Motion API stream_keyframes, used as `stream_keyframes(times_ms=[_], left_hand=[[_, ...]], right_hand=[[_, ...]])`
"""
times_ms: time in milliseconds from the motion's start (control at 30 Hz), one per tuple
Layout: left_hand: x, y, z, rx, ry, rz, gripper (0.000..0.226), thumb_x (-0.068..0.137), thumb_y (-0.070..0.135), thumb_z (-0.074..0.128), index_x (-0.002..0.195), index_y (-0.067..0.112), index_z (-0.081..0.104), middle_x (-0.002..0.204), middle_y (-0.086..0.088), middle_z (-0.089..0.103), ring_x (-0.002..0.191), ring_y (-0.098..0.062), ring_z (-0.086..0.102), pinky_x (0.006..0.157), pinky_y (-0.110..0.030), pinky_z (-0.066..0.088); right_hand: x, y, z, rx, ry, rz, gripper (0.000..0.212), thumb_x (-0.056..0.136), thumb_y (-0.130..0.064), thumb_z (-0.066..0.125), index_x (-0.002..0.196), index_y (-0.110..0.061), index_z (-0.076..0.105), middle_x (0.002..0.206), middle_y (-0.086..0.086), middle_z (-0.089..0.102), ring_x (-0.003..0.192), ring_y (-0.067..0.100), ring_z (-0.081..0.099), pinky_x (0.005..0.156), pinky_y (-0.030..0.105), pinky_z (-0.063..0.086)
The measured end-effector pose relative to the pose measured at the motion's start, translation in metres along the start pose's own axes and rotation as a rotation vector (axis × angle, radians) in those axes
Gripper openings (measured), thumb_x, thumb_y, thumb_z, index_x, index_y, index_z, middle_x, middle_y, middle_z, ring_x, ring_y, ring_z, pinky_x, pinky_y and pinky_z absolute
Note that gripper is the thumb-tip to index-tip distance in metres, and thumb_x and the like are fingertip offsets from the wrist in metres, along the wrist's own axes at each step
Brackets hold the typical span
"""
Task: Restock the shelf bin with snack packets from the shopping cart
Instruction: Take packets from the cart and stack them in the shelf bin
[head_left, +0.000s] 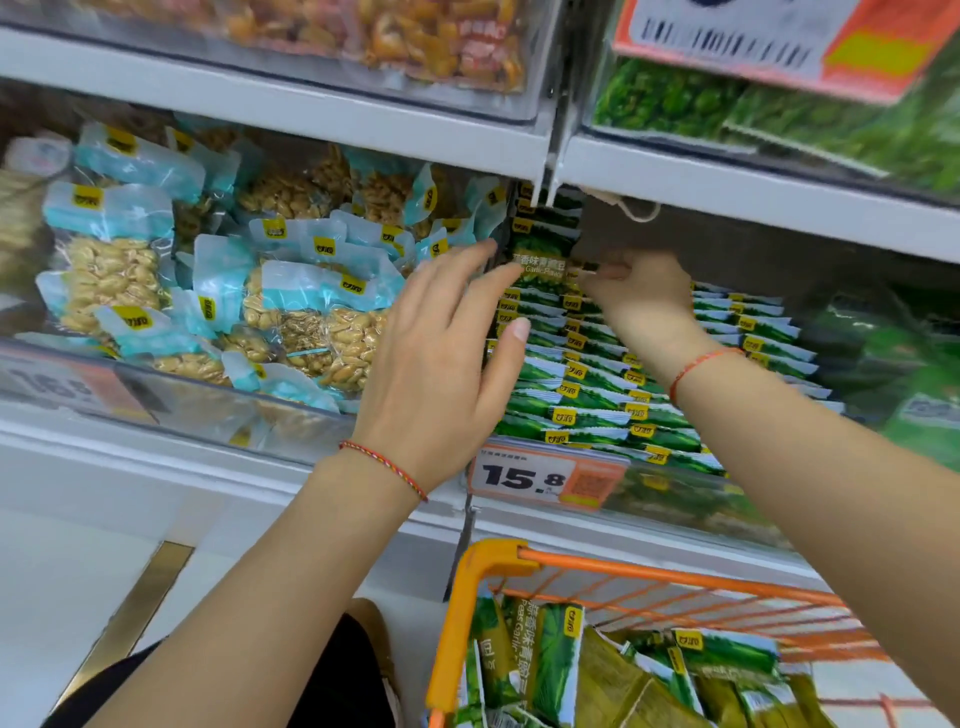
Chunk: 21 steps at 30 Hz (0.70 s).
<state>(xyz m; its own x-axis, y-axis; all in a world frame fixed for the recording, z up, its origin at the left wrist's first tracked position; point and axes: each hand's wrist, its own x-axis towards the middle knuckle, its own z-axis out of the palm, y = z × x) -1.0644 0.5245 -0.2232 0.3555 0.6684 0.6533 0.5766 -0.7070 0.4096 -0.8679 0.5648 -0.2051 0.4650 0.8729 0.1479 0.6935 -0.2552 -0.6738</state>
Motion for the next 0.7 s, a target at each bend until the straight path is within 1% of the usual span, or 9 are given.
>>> stream_keyframes(times_ms=[100, 167, 300, 367, 400, 500, 567, 633, 700], left_hand=[[-0.012, 0.023, -0.019, -0.034, 0.023, 0.026, 0.030, 0.097, 0.021, 0.045, 0.116, 0.007, 0.063, 0.122, -0.009, 0.059, 0.121, -0.027, 0.050, 0.107, -0.034, 0.033], [-0.023, 0.042, -0.035, -0.110, -0.045, 0.036, 0.025, 0.096, 0.018, 0.047, 0.108, 0.010, 0.067, 0.107, -0.002, 0.066, 0.106, -0.020, 0.057, 0.096, -0.023, 0.038], [-0.054, 0.087, -0.065, -0.244, -0.370, 0.099, 0.021, 0.093, 0.022, 0.048, 0.100, 0.017, 0.068, 0.083, 0.004, 0.067, 0.077, -0.013, 0.060, 0.071, -0.032, 0.048], [-0.068, 0.105, -0.070, -0.084, -0.609, 0.192, 0.021, 0.092, 0.024, 0.048, 0.103, 0.021, 0.067, 0.088, 0.000, 0.069, 0.083, -0.021, 0.062, 0.071, -0.034, 0.047], [-0.081, 0.101, -0.062, 0.051, -0.780, 0.183, 0.023, 0.093, 0.021, 0.048, 0.107, 0.022, 0.066, 0.097, -0.002, 0.069, 0.093, -0.024, 0.062, 0.073, -0.032, 0.045], [-0.110, 0.081, -0.047, 0.484, -1.271, -0.170, 0.035, 0.087, 0.024, 0.044, 0.113, 0.014, 0.064, 0.108, -0.010, 0.065, 0.115, -0.028, 0.058, 0.070, -0.031, 0.049], [-0.111, 0.079, -0.042, 0.654, -1.342, 0.018, 0.035, 0.081, 0.019, 0.047, 0.109, 0.009, 0.066, 0.104, -0.017, 0.064, 0.108, -0.031, 0.062, 0.078, -0.040, 0.055], [-0.106, 0.094, -0.040, 0.779, -1.294, 0.325, 0.026, 0.081, 0.007, 0.056, 0.106, 0.007, 0.065, 0.104, -0.017, 0.064, 0.099, -0.029, 0.063, 0.072, -0.035, 0.053], [-0.106, 0.103, -0.031, 0.807, -1.278, 0.475, 0.028, 0.083, 0.010, 0.062, 0.111, 0.010, 0.061, 0.109, -0.009, 0.063, 0.102, -0.027, 0.062, 0.069, -0.031, 0.047]], right_hand=[[-0.046, 0.002, -0.028, 0.107, -0.001, -0.103, 0.016, 0.089, -0.018, 0.059, 0.100, -0.017, 0.070, 0.083, -0.004, 0.064, 0.079, 0.010, 0.060, 0.074, 0.021, 0.045], [-0.082, 0.000, -0.048, 0.222, -0.077, -0.194, 0.011, 0.090, -0.020, 0.061, 0.081, -0.020, 0.067, 0.071, -0.003, 0.065, 0.063, 0.010, 0.062, 0.063, 0.024, 0.051], [-0.146, -0.006, -0.080, 0.281, -0.485, -0.274, 0.023, 0.092, -0.022, 0.060, 0.074, -0.011, 0.066, 0.059, -0.003, 0.065, 0.048, 0.009, 0.059, 0.045, 0.023, 0.047], [-0.169, 0.001, -0.087, 0.095, -0.719, -0.222, 0.025, 0.091, -0.019, 0.060, 0.072, -0.006, 0.067, 0.055, -0.004, 0.064, 0.048, 0.009, 0.061, 0.047, 0.022, 0.049], [-0.182, 0.007, -0.087, -0.020, -0.833, -0.182, 0.023, 0.090, -0.018, 0.061, 0.071, -0.006, 0.068, 0.055, -0.004, 0.065, 0.048, 0.009, 0.062, 0.049, 0.022, 0.050], [-0.217, 0.030, -0.075, -0.418, -1.035, -0.193, 0.013, 0.086, -0.017, 0.061, 0.074, -0.012, 0.064, 0.069, 0.004, 0.070, 0.060, 0.013, 0.063, 0.054, 0.024, 0.047], [-0.243, 0.044, -0.061, -0.732, -0.933, -0.358, 0.008, 0.084, -0.021, 0.060, 0.086, -0.014, 0.059, 0.086, 0.009, 0.064, 0.081, 0.025, 0.059, 0.060, 0.026, 0.043], [-0.267, 0.057, -0.047, -0.798, -0.843, -0.496, 0.035, 0.083, -0.036, 0.063, 0.112, -0.016, 0.056, 0.109, 0.009, 0.059, 0.104, 0.029, 0.055, 0.074, 0.033, 0.043], [-0.283, 0.068, -0.035, -0.718, -0.833, -0.528, 0.061, 0.082, -0.050, 0.063, 0.131, -0.019, 0.045, 0.123, 0.008, 0.054, 0.114, 0.029, 0.051, 0.083, 0.036, 0.044]])
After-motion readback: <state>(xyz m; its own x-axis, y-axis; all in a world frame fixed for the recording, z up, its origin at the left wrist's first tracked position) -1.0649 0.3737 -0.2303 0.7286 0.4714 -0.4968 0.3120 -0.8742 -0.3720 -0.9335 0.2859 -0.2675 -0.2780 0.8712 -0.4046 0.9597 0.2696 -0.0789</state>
